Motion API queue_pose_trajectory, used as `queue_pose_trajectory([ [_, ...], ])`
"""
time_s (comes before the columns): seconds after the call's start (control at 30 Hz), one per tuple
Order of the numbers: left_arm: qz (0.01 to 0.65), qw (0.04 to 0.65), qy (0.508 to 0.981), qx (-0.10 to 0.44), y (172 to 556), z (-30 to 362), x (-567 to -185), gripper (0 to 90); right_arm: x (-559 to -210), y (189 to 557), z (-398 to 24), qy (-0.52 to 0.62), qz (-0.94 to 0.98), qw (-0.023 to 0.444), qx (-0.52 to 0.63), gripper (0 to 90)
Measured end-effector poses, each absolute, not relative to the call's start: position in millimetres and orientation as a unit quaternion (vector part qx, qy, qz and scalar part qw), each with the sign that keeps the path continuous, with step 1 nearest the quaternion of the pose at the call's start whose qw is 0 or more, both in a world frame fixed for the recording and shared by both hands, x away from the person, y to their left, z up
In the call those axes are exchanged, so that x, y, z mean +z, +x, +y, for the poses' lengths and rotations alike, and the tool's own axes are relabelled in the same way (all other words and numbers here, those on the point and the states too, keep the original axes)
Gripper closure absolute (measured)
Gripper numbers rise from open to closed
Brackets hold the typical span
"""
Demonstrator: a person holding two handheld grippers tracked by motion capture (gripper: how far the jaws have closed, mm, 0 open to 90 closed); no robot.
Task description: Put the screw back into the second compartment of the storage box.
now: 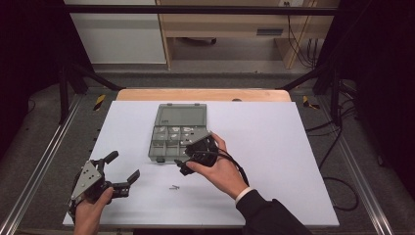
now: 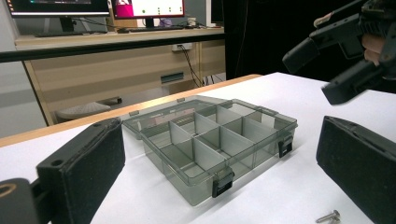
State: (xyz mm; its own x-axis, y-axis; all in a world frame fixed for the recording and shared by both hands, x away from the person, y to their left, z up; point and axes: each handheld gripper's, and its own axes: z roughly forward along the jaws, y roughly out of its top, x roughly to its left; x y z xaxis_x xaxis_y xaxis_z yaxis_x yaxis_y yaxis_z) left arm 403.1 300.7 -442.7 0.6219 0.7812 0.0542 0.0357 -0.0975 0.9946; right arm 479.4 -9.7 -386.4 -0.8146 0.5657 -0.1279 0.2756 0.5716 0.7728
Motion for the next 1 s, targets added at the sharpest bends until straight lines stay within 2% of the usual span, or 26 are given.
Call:
queue_pose_trajectory([
  [1.0,0.305,0.6,0.67,0.315,402.8,302.8,-442.5,1.0,-422.0,465.7,21.8,0.192,0.932,0.096,0.291,6.1],
])
